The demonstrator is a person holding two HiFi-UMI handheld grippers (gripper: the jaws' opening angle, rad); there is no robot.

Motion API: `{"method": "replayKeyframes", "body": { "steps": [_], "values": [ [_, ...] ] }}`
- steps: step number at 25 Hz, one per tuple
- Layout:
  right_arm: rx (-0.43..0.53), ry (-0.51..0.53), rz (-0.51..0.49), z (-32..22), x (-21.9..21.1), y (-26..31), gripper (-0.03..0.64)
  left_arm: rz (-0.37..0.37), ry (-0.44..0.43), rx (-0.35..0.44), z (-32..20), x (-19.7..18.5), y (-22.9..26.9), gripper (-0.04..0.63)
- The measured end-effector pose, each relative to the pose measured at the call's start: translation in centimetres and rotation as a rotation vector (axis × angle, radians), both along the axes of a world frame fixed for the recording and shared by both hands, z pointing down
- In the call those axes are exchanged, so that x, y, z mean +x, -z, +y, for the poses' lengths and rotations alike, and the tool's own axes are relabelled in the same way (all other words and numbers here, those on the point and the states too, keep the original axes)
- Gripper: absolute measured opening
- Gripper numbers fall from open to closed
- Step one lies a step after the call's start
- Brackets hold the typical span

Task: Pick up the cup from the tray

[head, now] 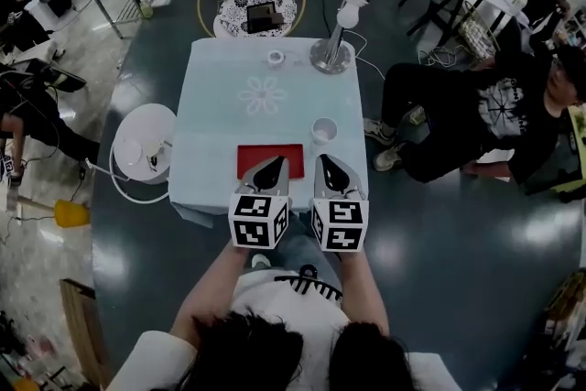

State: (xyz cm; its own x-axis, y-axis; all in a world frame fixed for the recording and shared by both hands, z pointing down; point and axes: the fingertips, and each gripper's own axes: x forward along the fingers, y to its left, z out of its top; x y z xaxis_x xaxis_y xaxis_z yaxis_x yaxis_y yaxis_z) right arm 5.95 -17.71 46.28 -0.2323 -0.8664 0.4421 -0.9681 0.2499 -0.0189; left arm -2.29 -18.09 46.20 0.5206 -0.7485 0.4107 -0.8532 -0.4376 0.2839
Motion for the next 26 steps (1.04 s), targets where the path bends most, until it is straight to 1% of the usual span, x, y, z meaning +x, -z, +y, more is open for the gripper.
{"method": "replayKeyframes", "body": {
  "steps": [11, 20, 26],
  "values": [
    [0.030, 0.000, 0.006, 2.3, -1.1, 1.5, 0.021, 0.009, -0.004, 0.051, 2.7, -0.6, 1.7, 0.001],
    [0.046, 0.009, -0.014, 3.1, -1.8, 2.1, 0.021, 0.004, 0.006, 0.070, 3.3, -1.5, 2.2, 0.000],
    [0.035, 0.020, 0.008, 2.7, -1.9, 1.6, 0.021, 0.004, 0.003, 0.076, 2.9, -1.4, 2.2, 0.001]
  ]
}}
